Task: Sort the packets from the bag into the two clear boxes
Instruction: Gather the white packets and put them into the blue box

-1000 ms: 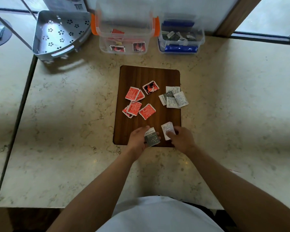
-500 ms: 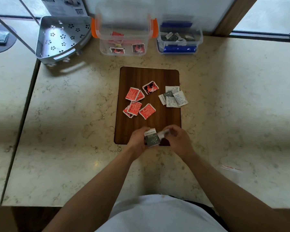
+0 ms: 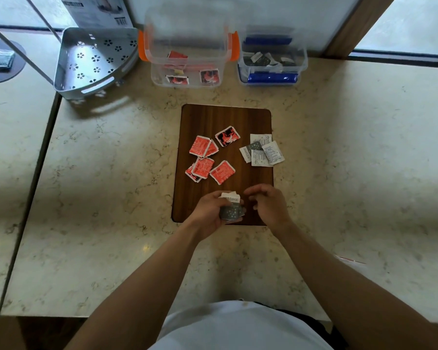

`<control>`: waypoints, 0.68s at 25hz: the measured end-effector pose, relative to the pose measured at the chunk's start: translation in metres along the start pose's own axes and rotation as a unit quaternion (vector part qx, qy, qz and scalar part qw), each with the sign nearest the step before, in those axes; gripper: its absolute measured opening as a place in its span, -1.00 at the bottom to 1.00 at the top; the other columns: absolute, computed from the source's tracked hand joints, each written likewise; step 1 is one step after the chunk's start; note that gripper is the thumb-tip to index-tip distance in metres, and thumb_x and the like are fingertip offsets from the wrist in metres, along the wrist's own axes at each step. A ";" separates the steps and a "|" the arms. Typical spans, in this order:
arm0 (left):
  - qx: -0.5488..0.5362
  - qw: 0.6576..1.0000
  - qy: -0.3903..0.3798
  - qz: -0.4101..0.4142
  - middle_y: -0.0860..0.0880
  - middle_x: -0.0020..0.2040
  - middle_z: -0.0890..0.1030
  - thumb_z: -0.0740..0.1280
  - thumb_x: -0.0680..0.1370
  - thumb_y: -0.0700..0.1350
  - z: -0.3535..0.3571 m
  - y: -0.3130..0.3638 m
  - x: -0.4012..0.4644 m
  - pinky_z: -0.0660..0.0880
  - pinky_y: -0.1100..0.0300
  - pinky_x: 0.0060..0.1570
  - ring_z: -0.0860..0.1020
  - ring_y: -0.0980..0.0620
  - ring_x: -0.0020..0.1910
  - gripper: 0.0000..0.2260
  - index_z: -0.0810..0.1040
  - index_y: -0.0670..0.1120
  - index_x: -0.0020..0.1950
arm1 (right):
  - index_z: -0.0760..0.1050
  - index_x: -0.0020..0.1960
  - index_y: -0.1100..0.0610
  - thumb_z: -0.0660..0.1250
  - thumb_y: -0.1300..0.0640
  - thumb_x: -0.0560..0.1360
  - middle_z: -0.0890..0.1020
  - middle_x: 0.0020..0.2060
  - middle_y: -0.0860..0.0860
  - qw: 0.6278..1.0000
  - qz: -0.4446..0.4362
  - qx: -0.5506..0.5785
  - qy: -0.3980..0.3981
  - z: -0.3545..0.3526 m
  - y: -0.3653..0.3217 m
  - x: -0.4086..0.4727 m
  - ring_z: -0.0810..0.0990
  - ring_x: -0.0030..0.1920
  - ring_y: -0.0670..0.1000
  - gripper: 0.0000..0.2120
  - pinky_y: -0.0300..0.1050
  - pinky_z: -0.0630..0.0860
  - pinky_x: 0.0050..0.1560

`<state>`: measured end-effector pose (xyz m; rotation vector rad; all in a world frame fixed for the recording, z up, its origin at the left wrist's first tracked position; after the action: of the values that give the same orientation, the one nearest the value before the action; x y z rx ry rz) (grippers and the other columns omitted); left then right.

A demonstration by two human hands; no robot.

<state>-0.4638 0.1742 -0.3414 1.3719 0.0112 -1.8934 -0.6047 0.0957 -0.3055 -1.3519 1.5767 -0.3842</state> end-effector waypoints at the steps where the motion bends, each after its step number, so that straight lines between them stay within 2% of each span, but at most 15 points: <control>1: -0.003 1.000 0.010 0.004 -0.32 0.21 0.63 0.18 0.62 -0.36 -0.001 0.003 0.003 0.59 -0.20 0.15 0.66 -0.28 0.13 -0.71 0.46 -0.22 0.33 | 0.62 -0.11 -0.05 0.18 0.29 0.57 0.66 0.02 -0.02 0.999 0.010 -0.033 0.027 -0.007 -0.002 0.009 0.62 -0.01 -0.01 -0.67 0.01 0.60 0.05; 3: 0.002 1.000 0.024 0.014 -0.28 0.19 0.65 0.21 0.61 -0.37 -0.003 0.010 0.008 0.56 -0.20 0.21 0.68 -0.25 0.11 -0.71 0.47 -0.20 0.31 | 0.59 0.10 -0.02 0.24 0.24 0.56 0.63 0.09 -0.01 0.994 0.004 -0.100 0.049 -0.017 -0.012 0.028 0.57 -0.01 -0.04 -0.76 -0.20 0.50 -0.04; 4: 0.002 0.999 0.029 0.017 -0.27 0.19 0.65 0.22 0.60 -0.38 -0.002 0.013 0.010 0.56 -0.19 0.21 0.68 -0.24 0.11 -0.70 0.47 -0.19 0.31 | 0.54 0.23 0.00 0.27 0.24 0.54 0.61 0.14 0.04 0.990 -0.011 -0.134 0.047 -0.020 -0.019 0.039 0.56 0.01 -0.02 -0.70 -0.25 0.47 -0.07; 6: -0.010 0.999 0.037 0.016 -0.26 0.20 0.63 0.24 0.59 -0.39 0.001 0.020 0.015 0.57 -0.17 0.20 0.69 -0.24 0.09 -0.68 0.46 -0.18 0.32 | 0.36 0.46 -0.02 0.30 0.24 0.52 0.49 0.31 0.12 0.973 -0.049 -0.225 0.018 -0.019 -0.031 0.059 0.55 0.18 0.09 -0.47 -0.14 0.54 0.02; 8: -0.013 0.999 0.038 0.012 -0.26 0.19 0.63 0.23 0.60 -0.37 0.004 0.024 0.017 0.58 -0.16 0.20 0.68 -0.25 0.10 -0.71 0.47 -0.18 0.30 | 0.16 0.57 -0.07 0.29 0.23 0.53 0.36 0.42 0.13 0.946 -0.067 -0.318 -0.010 -0.015 -0.036 0.077 0.48 0.33 0.16 -0.33 0.03 0.59 0.11; 11: -0.021 0.999 0.041 0.002 -0.25 0.19 0.62 0.21 0.64 -0.30 0.005 0.024 0.019 0.59 -0.11 0.18 0.68 -0.23 0.11 -0.76 0.46 -0.19 0.29 | 0.13 0.57 -0.08 0.33 0.15 0.55 0.36 0.40 0.13 0.923 -0.080 -0.376 -0.025 -0.014 -0.037 0.095 0.48 0.34 0.19 -0.33 0.10 0.63 0.08; 14: -0.033 0.998 0.049 -0.001 -0.25 0.20 0.60 0.16 0.65 -0.31 0.000 0.023 0.023 0.57 -0.13 0.22 0.68 -0.22 0.11 -0.77 0.44 -0.14 0.29 | 0.29 0.49 -0.02 0.41 0.08 0.51 0.41 0.36 0.15 0.916 -0.099 -0.390 0.002 -0.018 -0.036 0.095 0.51 0.30 0.19 -0.41 0.09 0.63 0.09; 17: -0.049 0.997 0.057 0.005 -0.31 0.22 0.60 0.10 0.65 -0.32 -0.004 0.025 0.025 0.53 -0.20 0.25 0.66 -0.27 0.14 -0.70 0.42 -0.15 0.35 | 0.43 0.29 0.08 0.50 0.05 0.44 0.42 0.26 0.15 0.922 -0.119 -0.367 0.021 -0.024 -0.035 0.088 0.52 0.22 0.15 -0.52 0.07 0.63 0.04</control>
<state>-0.4489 0.1434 -0.3530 1.4074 0.1509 -1.7802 -0.5952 -0.0014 -0.3089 -2.1286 1.6657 0.0600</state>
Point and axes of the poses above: each hand's wrist, its own x-axis towards the middle knuckle, its own z-axis out of the palm, y = z × x, the point moved 8 cm from there along x, towards the middle knuckle
